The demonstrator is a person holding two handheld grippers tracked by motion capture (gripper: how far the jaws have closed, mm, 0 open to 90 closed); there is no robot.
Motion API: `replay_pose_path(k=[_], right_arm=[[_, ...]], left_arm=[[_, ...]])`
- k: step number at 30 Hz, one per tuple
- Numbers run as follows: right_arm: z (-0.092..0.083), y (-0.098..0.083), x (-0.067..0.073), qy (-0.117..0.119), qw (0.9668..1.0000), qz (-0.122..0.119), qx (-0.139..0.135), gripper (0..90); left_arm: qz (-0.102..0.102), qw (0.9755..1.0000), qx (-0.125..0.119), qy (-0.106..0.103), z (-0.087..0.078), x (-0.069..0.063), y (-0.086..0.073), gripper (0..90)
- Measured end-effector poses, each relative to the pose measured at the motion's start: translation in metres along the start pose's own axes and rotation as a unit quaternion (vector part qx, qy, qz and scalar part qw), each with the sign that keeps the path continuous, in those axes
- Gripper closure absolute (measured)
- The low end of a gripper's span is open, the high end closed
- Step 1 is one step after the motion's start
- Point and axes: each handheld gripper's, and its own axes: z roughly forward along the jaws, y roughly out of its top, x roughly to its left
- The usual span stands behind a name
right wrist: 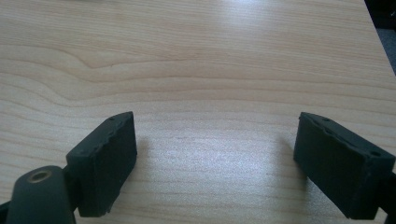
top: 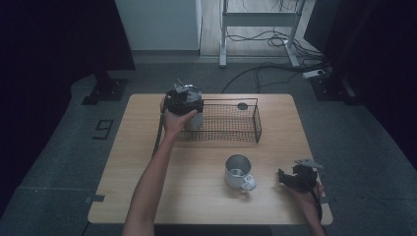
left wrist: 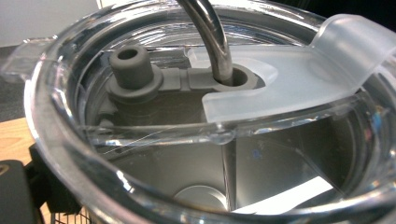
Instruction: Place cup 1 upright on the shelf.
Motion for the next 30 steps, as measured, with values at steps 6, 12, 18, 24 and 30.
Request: replay_pose_path(k=[6, 12, 18, 24, 30], right_arm=[[0.000, 0.000, 0.000, 0.000, 1.0000, 0.000, 0.000, 13.0], [0.000, 0.000, 0.000, 0.000, 1.0000, 0.000, 0.000, 13.0], [0.000, 0.000, 0.000, 0.000, 1.0000, 0.000, 0.000, 12.9], [0.000, 0.000, 0.000, 0.000, 1.0000, 0.000, 0.000, 12.9], [0.000, 0.000, 0.000, 0.000, 1.0000, 0.000, 0.000, 13.0]], left_arm=[[0.001, 0.9999, 0.012, 0.003, 0.007, -0.001, -0.007, 4.0], [0.003, 0.9998, 0.018, 0.005, 0.013, -0.002, -0.012, 4.0], [-0.002, 0.9997, 0.022, 0.015, 0.018, -0.004, -0.017, 4.0], [-0.005, 0.9994, 0.031, 0.015, 0.024, -0.003, -0.022, 4.0], [-0.003, 0.9992, 0.036, 0.020, 0.028, -0.003, -0.027, 3.9]])
